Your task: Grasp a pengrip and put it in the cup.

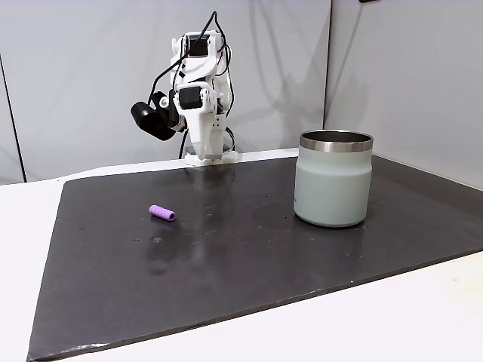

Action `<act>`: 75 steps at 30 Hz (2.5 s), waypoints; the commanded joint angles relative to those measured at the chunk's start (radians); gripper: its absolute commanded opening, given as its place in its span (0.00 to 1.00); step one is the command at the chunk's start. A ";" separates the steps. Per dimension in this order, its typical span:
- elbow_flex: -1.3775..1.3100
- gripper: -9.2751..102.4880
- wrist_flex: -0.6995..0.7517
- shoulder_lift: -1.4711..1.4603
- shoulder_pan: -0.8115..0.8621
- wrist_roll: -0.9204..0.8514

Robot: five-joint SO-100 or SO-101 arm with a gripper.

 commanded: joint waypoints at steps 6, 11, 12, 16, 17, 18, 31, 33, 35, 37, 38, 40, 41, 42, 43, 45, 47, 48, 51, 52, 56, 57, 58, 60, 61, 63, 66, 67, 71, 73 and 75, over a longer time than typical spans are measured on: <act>-0.150 0.09 0.031 -0.123 0.109 0.002; -0.192 0.09 0.031 -0.192 0.144 -0.017; -0.201 0.10 0.031 -0.199 0.146 -0.025; -0.258 0.09 0.035 -0.245 0.156 -0.054; -0.273 0.09 0.035 -0.256 0.158 -0.063; -0.290 0.09 0.035 -0.267 0.160 -0.075; -0.526 0.14 -0.014 -0.462 0.195 -0.158; -0.571 0.18 -0.006 -0.506 0.192 -0.144; -0.637 0.20 0.032 -0.563 0.190 -0.110; -0.712 0.23 0.074 -0.627 0.190 -0.069; -0.750 0.24 0.094 -0.661 0.190 -0.049; -0.825 0.26 0.132 -0.726 0.184 -0.005; -0.854 0.26 0.146 -0.755 0.178 0.012; -0.871 0.27 0.153 -0.776 0.170 0.023; -0.879 0.27 0.160 -0.793 0.163 0.040; -0.888 0.29 0.172 -0.816 0.150 0.072; -0.902 0.30 0.192 -0.834 0.140 0.109; -0.911 0.31 0.198 -0.844 0.135 0.124; -0.966 0.31 0.224 -0.897 0.121 0.155; -0.992 0.31 0.236 -0.919 0.118 0.163; -1.083 0.30 0.282 -0.996 0.114 0.173; -1.094 0.30 0.285 -1.005 0.114 0.173; -1.103 0.30 0.287 -1.014 0.115 0.172; -1.124 0.30 0.291 -1.037 0.118 0.170; -1.141 0.30 0.299 -1.052 0.120 0.169; -1.190 0.30 0.325 -1.095 0.123 0.166; -1.290 0.30 0.371 -1.177 0.130 0.160; -1.328 0.30 0.388 -1.204 0.132 0.155; -1.443 0.30 0.442 -1.295 0.127 0.129; -1.476 0.25 0.459 -1.325 0.123 0.109; -1.486 0.18 0.471 -1.341 0.115 0.094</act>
